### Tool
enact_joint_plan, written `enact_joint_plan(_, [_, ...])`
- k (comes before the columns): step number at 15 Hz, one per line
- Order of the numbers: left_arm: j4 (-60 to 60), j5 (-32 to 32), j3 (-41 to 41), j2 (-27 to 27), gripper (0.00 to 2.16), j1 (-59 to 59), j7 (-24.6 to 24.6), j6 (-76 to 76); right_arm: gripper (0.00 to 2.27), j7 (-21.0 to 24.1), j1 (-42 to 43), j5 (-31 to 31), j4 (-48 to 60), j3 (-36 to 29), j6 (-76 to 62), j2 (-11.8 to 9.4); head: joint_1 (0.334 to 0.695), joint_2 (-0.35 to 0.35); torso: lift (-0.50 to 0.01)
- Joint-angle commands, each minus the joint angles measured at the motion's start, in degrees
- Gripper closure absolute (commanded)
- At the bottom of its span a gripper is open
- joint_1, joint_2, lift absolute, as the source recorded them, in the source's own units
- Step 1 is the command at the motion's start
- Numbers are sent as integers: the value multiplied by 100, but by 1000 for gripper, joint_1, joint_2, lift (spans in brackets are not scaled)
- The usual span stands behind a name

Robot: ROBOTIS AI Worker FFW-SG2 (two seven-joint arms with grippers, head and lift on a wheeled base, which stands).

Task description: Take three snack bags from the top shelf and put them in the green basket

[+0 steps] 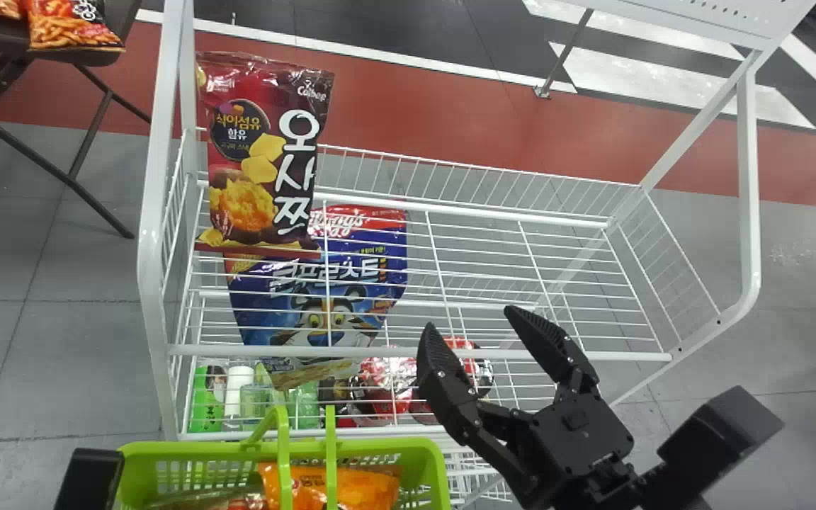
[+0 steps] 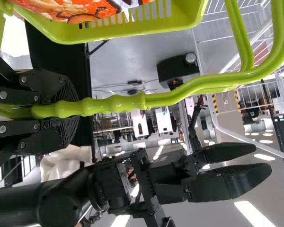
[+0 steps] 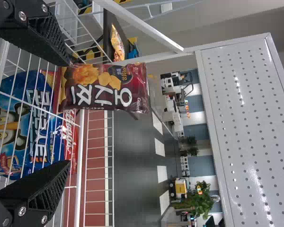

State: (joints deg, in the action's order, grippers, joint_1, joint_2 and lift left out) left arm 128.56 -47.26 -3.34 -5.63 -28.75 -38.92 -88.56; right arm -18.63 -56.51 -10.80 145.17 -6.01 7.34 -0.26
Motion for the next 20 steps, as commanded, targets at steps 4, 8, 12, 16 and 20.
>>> enact_joint_plan(4, [2, 6, 0, 0, 1393, 18, -2, 0, 87, 8, 26, -18, 3, 3, 1, 32, 695, -350, -28])
enact_joint_plan(8, [2, -3, 0, 0, 1393, 27, -2, 0, 87, 8, 26, -45, 29, -32, 19, 32, 695, -350, -28])
enact_joint_plan(12, [11, -3, 0, 0, 1393, 36, -2, -18, 87, 0, 26, -54, 38, -32, 1, 32, 695, -350, -28])
enact_joint_plan(16, [11, -3, 0, 0, 1393, 36, -2, -18, 87, 0, 17, -71, 56, -41, 1, 32, 695, -350, -28])
enact_joint_plan(20, [37, -3, 0, 0, 1393, 27, -2, -18, 90, 0, 8, -71, 82, -49, 1, 32, 695, -350, -28])
